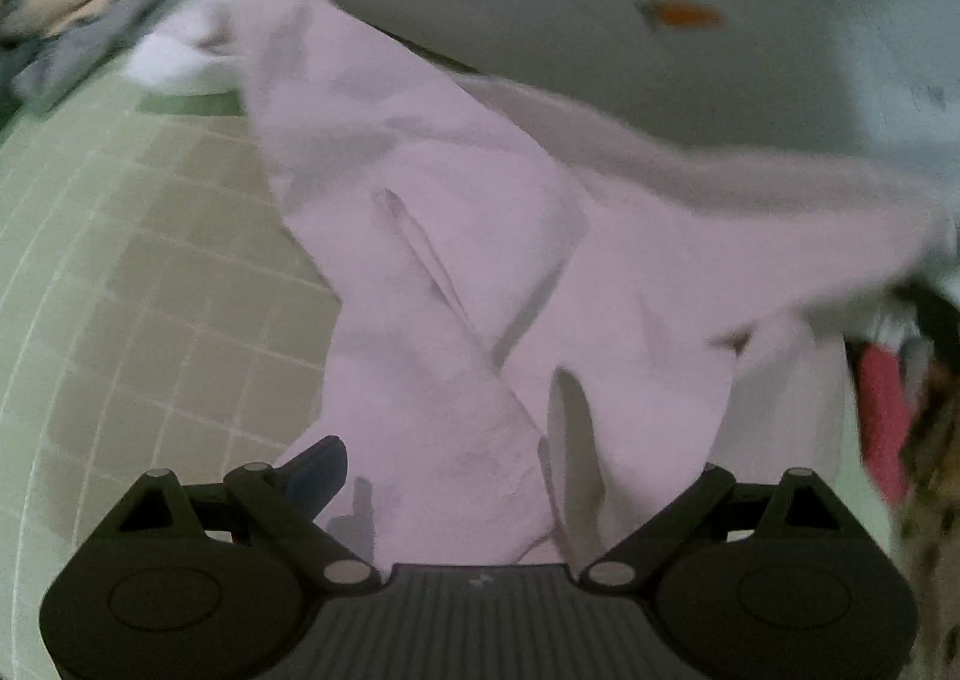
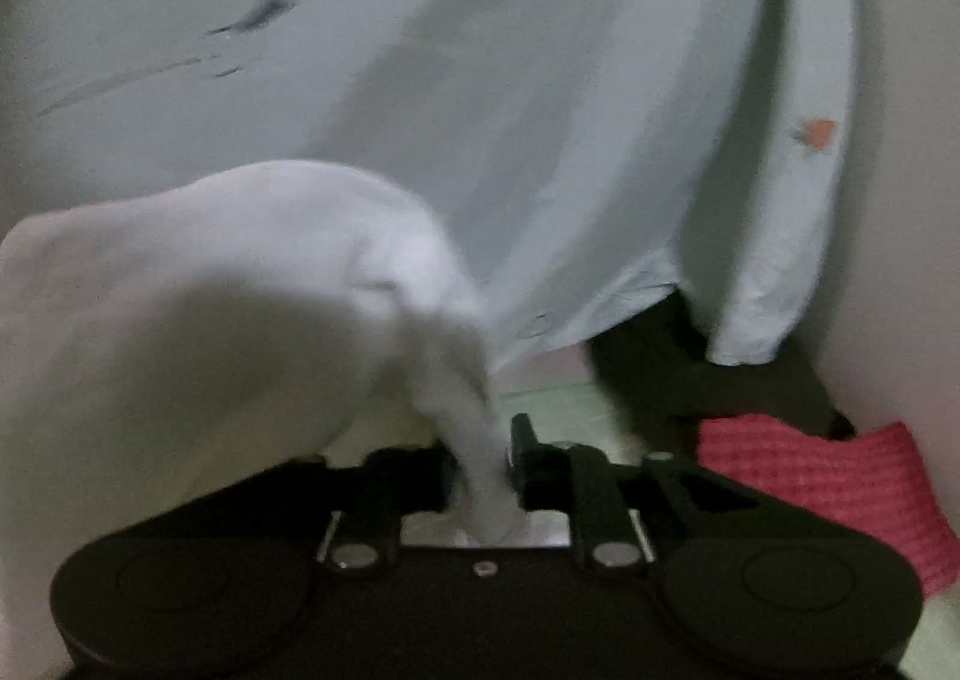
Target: Fold clothes
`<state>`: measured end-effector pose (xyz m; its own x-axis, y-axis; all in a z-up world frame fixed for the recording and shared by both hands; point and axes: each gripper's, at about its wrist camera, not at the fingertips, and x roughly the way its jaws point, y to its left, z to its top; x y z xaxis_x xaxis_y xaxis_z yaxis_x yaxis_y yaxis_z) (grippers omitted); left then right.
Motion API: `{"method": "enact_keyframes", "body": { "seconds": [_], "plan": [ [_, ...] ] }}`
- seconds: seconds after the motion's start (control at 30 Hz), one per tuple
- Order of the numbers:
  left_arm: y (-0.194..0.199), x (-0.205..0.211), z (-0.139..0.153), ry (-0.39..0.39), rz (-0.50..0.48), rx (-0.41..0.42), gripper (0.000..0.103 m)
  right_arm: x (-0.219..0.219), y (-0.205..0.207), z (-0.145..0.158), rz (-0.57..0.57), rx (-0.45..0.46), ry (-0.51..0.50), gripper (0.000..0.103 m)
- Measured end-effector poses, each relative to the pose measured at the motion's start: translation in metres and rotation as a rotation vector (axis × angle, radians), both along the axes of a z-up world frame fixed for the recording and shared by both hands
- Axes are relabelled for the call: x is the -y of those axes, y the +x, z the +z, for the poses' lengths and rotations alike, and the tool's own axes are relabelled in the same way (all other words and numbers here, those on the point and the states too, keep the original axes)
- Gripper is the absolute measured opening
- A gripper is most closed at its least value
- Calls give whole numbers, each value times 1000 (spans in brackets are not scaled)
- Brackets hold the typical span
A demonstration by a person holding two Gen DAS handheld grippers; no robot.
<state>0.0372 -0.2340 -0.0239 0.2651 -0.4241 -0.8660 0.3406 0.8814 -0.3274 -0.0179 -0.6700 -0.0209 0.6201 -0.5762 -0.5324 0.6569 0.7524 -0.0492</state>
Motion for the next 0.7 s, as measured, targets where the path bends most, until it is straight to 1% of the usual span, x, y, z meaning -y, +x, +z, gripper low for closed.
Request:
{"method": "enact_keyframes", "body": {
  "seconds": [0.03,0.1,0.13,0.17,0.23,0.33,0.4,0.53,0.63,0.7],
  "plan": [
    [0,3,-2,26,-25,1,95,4,5,-1,-31,-20,19,51],
    [1,6,-5,49,-64,-2,95,1,1,-13,-54,-52,53,54],
    [2,6,-5,52,-73,-3,95,-6,-6,-21,-44,-64,78,62],
    [3,8,-5,53,-75,-3,95,-13,-15,-29,-35,-78,107,68],
    [4,9,-5,55,-79,0,95,-28,-36,-43,-21,-105,179,68],
    [2,10,-1,57,-91,7,95,-54,-68,-56,-6,-114,288,69],
    [-2,12,3,55,-101,20,95,-72,-84,-63,6,-118,333,70],
    [-13,16,12,40,-133,52,95,-96,-102,-69,16,-114,374,70],
    [-25,23,23,36,-168,93,95,-108,-113,-65,23,-87,355,70],
    [-31,27,29,29,-185,119,95,-111,-114,-66,44,-111,338,70]
  ]
}}
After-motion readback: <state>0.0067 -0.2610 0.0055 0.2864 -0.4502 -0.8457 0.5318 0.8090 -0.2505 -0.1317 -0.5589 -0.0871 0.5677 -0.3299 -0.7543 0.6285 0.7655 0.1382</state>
